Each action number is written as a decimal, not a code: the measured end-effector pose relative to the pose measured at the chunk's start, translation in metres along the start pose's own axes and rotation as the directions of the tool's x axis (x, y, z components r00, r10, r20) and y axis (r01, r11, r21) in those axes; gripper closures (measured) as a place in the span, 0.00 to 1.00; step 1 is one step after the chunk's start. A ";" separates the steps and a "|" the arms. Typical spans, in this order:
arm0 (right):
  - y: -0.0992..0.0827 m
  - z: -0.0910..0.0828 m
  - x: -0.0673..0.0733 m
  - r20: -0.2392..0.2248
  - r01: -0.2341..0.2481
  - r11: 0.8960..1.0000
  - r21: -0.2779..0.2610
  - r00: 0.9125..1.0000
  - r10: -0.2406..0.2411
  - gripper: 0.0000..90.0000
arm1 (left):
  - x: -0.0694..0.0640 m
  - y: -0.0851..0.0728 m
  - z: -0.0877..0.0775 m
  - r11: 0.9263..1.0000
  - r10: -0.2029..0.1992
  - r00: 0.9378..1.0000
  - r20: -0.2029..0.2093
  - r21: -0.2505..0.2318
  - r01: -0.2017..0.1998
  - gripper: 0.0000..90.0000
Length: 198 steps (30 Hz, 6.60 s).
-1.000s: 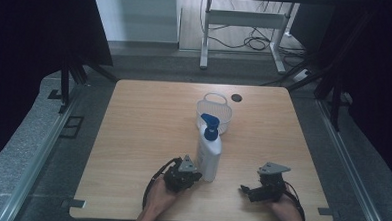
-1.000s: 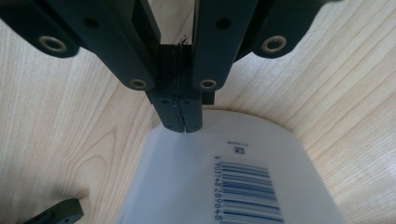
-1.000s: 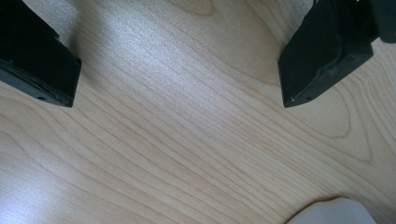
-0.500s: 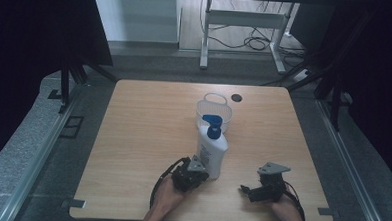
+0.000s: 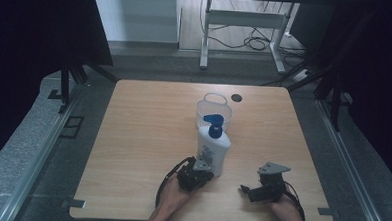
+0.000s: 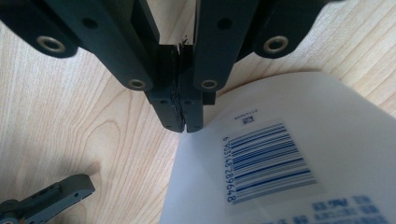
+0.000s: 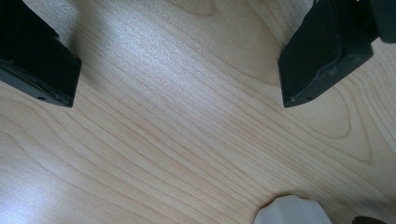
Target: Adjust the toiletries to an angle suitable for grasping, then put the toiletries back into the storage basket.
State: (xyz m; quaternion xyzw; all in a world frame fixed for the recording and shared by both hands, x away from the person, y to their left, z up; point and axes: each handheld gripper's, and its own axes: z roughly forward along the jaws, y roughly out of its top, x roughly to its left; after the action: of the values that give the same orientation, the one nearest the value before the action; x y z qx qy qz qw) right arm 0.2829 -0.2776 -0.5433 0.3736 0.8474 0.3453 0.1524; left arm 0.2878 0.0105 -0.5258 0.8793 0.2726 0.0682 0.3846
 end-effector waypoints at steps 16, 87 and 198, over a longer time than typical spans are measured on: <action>0.000 0.000 0.000 -0.001 0.000 1.000 0.000 1.000 0.000 0.00 | -0.005 0.001 -0.014 1.000 0.010 1.000 0.018 -0.005 -0.010 0.85; 0.027 -0.016 0.012 -0.113 0.057 0.992 -0.116 0.991 -0.070 0.00 | -0.003 -0.068 -0.049 0.991 -0.130 0.978 -0.165 0.006 0.133 0.22; 0.179 -0.016 0.035 -0.200 0.154 0.960 -0.235 0.959 -0.203 0.41 | -0.005 -0.068 -0.046 0.996 -0.085 0.979 -0.184 0.022 0.091 0.14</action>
State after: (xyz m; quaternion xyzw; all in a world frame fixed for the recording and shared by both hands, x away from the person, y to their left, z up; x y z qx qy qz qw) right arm 0.3455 -0.1730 -0.4071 0.2352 0.8468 0.4598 0.1273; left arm 0.2395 0.0749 -0.5425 0.8622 0.3464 0.1274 0.3470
